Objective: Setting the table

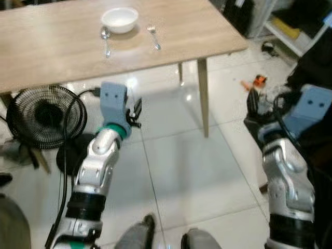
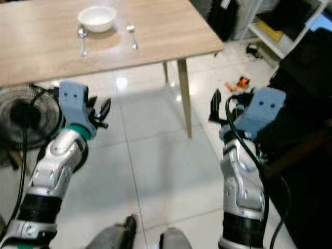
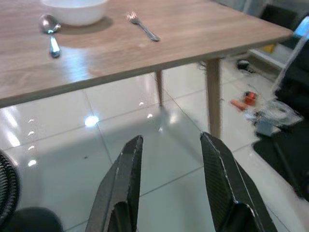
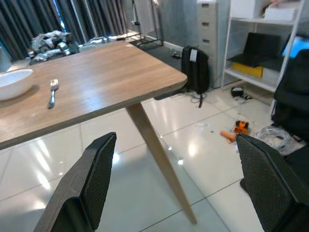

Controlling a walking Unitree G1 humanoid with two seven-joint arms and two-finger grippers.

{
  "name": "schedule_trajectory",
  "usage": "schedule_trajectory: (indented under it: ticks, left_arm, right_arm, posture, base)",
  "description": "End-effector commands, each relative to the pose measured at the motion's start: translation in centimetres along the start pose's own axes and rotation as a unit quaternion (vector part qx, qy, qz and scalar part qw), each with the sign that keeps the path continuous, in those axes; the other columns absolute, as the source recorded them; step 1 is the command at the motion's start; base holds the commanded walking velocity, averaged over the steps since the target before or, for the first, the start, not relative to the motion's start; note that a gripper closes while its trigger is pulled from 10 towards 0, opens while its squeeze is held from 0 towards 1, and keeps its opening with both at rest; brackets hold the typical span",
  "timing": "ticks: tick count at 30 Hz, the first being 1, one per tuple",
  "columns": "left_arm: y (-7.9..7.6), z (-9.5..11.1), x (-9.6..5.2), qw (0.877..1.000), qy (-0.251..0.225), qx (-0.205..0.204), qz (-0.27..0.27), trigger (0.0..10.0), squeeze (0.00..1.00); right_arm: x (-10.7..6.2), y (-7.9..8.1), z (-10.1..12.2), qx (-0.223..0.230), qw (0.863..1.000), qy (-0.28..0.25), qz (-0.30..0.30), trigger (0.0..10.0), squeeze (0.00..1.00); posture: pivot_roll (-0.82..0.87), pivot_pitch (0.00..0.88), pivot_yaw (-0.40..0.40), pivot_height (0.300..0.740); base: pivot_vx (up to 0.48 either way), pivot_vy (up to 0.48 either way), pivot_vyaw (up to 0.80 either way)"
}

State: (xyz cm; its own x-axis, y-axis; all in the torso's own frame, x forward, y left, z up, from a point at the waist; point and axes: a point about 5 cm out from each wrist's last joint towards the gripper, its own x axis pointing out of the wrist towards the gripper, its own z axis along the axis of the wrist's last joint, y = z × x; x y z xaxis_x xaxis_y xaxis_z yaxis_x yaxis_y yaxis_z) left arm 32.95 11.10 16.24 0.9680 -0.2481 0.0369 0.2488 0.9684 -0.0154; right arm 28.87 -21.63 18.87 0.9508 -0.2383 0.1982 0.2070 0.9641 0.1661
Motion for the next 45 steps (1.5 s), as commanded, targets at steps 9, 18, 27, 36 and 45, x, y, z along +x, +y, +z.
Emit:
schedule_trajectory:
  ticks: [9,18,27,36,45]
  left_arm:
    - [2.1,0.8,0.5,0.996,-0.028,0.043,0.077,10.0,0.00]
    - [2.3,1.4,0.8,0.995,-0.040,0.045,0.078,10.0,0.00]
    - [1.1,2.5,0.9,0.994,-0.071,0.077,0.002,10.0,0.00]
    - [0.8,3.8,0.7,0.989,-0.095,0.104,-0.040,10.0,0.00]
    - [1.1,4.3,0.7,0.989,-0.105,0.104,-0.031,10.0,0.00]
  right_arm:
    - [0.0,0.7,0.5,0.042,0.999,-0.023,0.008,10.0,0.00]
    - [-0.3,1.6,0.6,0.040,0.998,-0.031,0.044,10.0,0.00]
    - [-0.9,4.7,-1.4,-0.066,0.979,0.005,0.193,10.0,0.00]
    - [0.6,5.4,-1.3,-0.086,0.972,-0.003,0.217,10.0,0.00]
    - [1.9,6.2,-1.2,-0.090,0.976,-0.009,0.200,10.0,0.00]
  posture:
    - [-0.09,0.000,0.053,0.740]
    - [-0.09,0.000,0.056,0.740]
    - [-0.07,0.000,0.056,0.740]
    - [-0.04,0.000,0.056,0.740]
    - [-0.02,0.000,0.048,0.740]
  base:
    - [0.267,0.000,0.00]
    - [0.480,0.000,0.00]
    - [0.480,0.000,0.00]
    - [0.480,0.000,0.00]
    - [0.480,0.000,0.00]
